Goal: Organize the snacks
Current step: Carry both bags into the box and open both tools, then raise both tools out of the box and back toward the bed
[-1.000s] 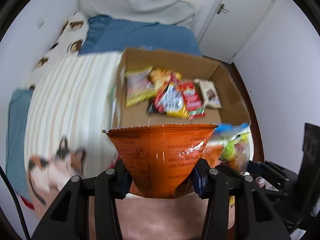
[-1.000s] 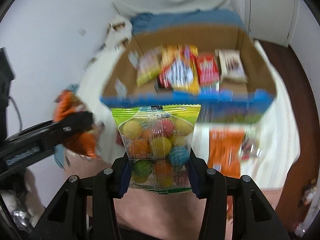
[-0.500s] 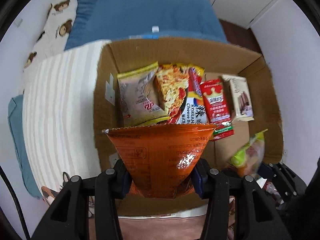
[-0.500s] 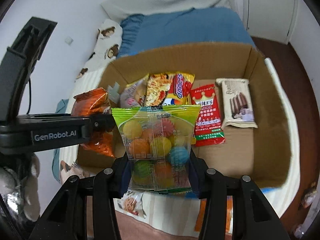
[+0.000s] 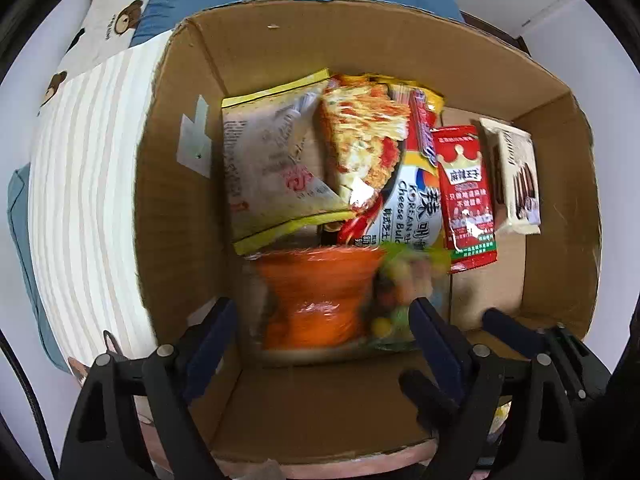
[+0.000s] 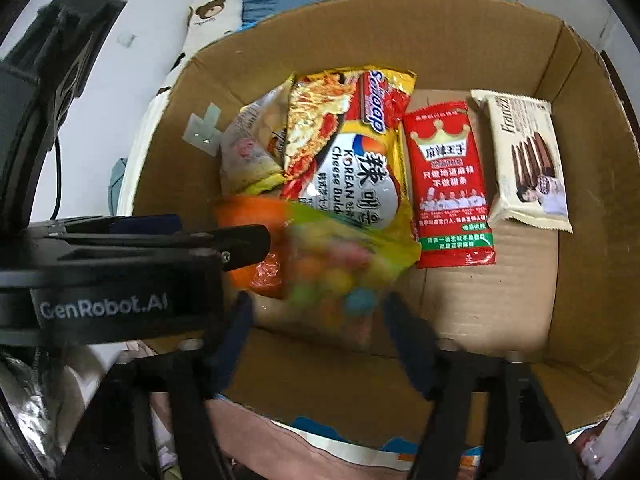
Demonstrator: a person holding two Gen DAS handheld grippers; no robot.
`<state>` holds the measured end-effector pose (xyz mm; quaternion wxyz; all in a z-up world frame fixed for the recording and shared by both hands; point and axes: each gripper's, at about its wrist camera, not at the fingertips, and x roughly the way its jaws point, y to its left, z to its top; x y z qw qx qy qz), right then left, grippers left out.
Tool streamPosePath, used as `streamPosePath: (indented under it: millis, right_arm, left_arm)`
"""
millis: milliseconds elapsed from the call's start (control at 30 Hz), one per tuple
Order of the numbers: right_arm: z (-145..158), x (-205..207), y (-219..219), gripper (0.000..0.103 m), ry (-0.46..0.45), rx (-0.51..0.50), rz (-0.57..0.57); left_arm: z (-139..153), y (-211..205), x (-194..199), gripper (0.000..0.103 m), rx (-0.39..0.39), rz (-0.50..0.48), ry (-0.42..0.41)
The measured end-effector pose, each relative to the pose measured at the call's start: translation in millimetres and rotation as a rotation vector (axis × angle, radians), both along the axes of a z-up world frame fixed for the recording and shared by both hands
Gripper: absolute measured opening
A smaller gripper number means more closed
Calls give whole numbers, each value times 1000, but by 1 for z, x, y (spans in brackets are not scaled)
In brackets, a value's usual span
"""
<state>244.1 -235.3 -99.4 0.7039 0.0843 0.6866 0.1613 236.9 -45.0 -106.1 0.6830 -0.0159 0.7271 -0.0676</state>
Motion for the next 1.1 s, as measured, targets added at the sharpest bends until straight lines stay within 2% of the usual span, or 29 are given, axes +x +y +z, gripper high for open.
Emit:
streamPosePath:
  millis: [333,700,800,1100]
  right_arm:
    - [7,5,-23,93,-29,-97,-43]
    - [34,-3,-50,93,-80,-138,-87]
    - [49,-8,-53,93,-125,-157,-90]
    - [108,-38,-61,93,-300,-208,-98]
  left_arm:
    - [11,3,-6,88,4,22,-57]
    - [27,13,-19,88,8,42,-119]
    - [41,14,-27,88,6,37,-166]
    - [101,14,-69,88,21,26,-389]
